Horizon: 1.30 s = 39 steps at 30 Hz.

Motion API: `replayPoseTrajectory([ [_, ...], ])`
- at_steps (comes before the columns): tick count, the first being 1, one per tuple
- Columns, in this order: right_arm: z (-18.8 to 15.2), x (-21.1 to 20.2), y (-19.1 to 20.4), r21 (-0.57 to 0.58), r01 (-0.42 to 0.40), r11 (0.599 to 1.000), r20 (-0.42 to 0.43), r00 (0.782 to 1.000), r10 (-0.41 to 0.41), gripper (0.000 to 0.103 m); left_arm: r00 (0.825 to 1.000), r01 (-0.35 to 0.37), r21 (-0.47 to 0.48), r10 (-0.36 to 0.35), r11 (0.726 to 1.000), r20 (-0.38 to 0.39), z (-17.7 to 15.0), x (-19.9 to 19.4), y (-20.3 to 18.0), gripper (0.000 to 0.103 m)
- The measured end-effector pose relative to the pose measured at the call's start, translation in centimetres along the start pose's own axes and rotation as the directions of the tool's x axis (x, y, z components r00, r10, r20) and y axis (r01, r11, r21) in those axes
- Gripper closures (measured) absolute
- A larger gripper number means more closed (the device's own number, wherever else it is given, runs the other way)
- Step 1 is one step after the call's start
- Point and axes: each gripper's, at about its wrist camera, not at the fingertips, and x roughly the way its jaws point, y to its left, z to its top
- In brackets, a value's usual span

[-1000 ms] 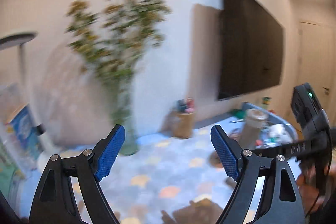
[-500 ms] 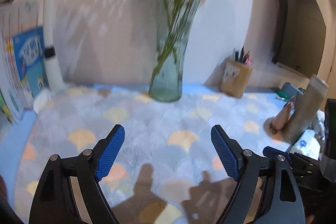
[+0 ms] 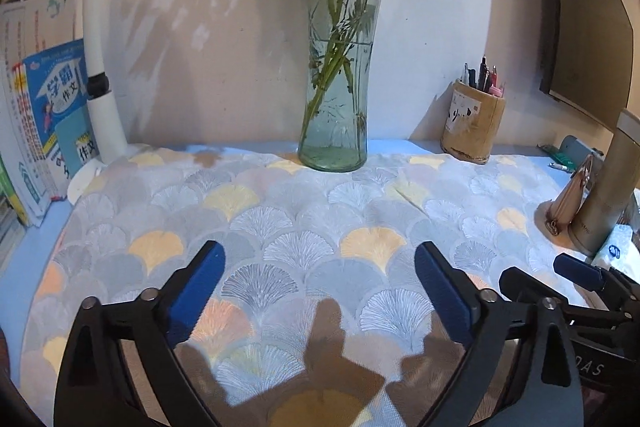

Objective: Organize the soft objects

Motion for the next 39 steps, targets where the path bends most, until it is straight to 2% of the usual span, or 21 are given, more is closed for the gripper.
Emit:
replayPoseTrajectory([
  [4, -0.1, -0.3, 0.3, -0.015, 0.016, 1.0, 0.014, 1.0, -0.016, 0.016, 1.0, -0.021, 0.021, 0.021, 1.0, 0.012, 0.0, -0.2, -0.2, 0.003],
  [11, -0.1, -0.1, 0.2, -0.013, 0.016, 1.0, 0.009, 1.0, -0.016, 0.016, 0.999, -0.009, 0.015, 0.009, 1.0, -0.032, 0.1, 0.3, 0.1, 0.002],
  [22, -0.2, 0.1, 0.3, -0.015, 0.015, 1.0, -0.003, 1.0, -0.016, 0.015, 0.999, -0.026, -0.001, 0.026, 1.0, -0.045, 0.2, 0.7, 0.7, 0.002],
  [39, -0.2, 0.4, 0.1, -0.007, 0.022, 1.0, -0.018, 1.0, -0.022, 0.013, 0.997, -0.009, 0.002, 0.009, 1.0, -0.076, 0.0, 1.0, 0.5, 0.002],
])
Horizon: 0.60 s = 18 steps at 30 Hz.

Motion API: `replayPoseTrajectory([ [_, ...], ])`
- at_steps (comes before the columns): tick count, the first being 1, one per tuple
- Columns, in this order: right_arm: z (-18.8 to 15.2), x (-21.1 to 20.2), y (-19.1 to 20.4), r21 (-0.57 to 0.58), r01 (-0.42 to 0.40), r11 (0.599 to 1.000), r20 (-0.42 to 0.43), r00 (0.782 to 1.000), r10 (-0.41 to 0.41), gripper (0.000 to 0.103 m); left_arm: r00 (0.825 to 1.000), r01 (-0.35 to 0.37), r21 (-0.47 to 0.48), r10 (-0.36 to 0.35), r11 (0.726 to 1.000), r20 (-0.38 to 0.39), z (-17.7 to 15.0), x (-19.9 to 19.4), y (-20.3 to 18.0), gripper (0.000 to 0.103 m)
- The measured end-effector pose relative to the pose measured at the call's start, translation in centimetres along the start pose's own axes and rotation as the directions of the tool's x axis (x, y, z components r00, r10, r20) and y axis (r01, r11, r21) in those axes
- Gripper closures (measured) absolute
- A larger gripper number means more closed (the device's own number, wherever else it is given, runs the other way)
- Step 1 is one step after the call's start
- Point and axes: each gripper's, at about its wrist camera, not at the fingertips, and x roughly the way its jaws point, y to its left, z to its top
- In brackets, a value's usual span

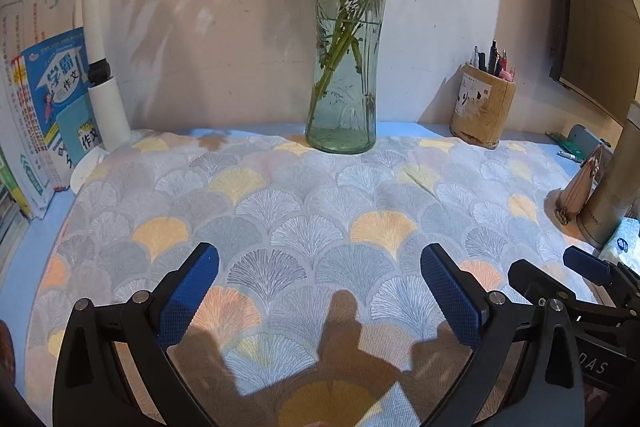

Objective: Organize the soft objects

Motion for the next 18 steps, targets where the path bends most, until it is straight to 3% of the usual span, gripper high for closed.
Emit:
replayPoseTrajectory([
  [18, 0.02, 0.09, -0.31, 0.012, -0.004, 1.0, -0.013, 1.0, 0.005, 0.007, 0.999, 0.0, -0.012, 0.0, 1.0, -0.039, -0.05, 0.6, 0.24, 0.002],
])
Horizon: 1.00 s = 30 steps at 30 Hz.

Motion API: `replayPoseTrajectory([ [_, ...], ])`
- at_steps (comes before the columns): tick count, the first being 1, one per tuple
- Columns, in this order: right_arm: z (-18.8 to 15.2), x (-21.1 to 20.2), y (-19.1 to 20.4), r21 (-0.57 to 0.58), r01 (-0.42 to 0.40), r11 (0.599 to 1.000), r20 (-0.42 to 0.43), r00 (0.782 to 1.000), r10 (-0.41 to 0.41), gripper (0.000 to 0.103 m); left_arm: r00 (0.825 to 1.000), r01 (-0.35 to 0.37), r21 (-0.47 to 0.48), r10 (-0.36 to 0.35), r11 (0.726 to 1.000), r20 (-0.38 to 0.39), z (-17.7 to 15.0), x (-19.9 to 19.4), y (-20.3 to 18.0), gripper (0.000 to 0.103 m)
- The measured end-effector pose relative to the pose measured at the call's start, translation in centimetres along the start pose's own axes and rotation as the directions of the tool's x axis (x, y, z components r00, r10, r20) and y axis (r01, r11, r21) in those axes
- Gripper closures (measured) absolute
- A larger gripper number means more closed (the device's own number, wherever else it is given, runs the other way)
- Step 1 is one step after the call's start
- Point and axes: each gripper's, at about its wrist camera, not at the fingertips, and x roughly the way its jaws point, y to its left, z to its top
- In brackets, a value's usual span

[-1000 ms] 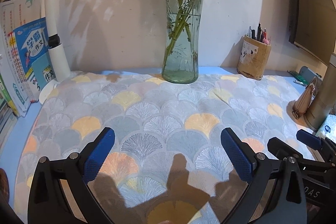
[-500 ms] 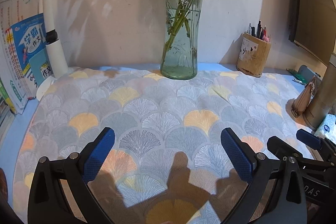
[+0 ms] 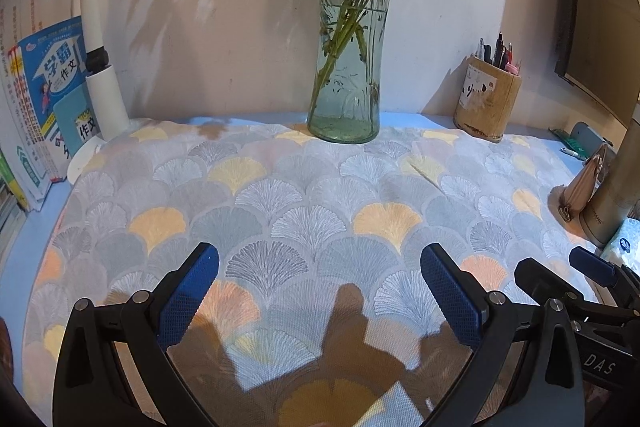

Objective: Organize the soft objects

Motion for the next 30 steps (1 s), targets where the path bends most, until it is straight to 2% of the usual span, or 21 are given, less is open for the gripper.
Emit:
replayPoseTrajectory([
  [30, -0.01, 0.47, -0.51, 0.031, -0.007, 0.999, -0.019, 1.0, 0.008, 0.006, 1.0, 0.004, 0.026, -0.003, 1.0, -0.026, -0.35, 0.29, -0.75, 0.002],
])
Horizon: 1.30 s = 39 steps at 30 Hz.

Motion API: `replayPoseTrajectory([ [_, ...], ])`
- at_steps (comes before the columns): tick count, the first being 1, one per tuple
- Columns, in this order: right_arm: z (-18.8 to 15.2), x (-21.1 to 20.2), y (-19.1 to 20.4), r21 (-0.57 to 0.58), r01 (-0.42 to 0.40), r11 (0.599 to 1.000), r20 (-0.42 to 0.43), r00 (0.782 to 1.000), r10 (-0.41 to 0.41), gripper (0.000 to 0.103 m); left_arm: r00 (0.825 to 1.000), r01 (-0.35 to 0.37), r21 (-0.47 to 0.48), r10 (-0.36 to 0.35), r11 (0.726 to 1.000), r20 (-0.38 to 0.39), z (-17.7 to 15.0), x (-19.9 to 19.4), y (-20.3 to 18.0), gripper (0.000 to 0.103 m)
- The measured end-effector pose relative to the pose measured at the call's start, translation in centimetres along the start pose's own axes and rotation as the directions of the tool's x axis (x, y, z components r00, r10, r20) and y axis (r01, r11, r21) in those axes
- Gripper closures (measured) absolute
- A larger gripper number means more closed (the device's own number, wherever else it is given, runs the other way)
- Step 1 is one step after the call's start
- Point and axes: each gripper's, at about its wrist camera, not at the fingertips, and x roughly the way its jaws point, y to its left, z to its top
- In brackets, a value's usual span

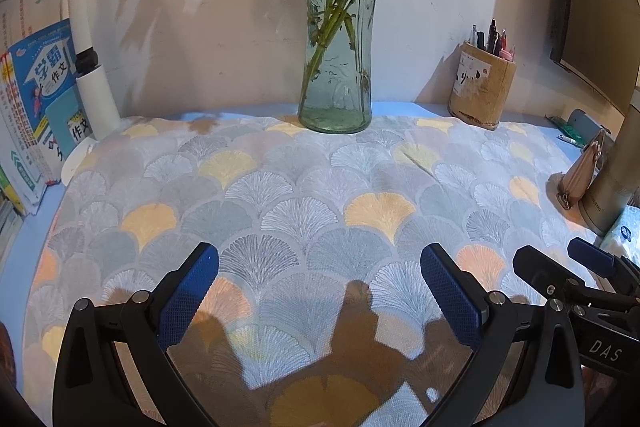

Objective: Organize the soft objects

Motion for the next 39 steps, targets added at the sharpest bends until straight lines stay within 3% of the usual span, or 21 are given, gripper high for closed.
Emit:
replayPoseTrajectory([
  [39, -0.13, 0.36, -0.65, 0.016, -0.014, 1.0, -0.022, 1.0, 0.014, 0.004, 0.999, 0.005, 0.016, -0.004, 1.0, -0.039, -0.14, 0.37, -0.64, 0.002],
])
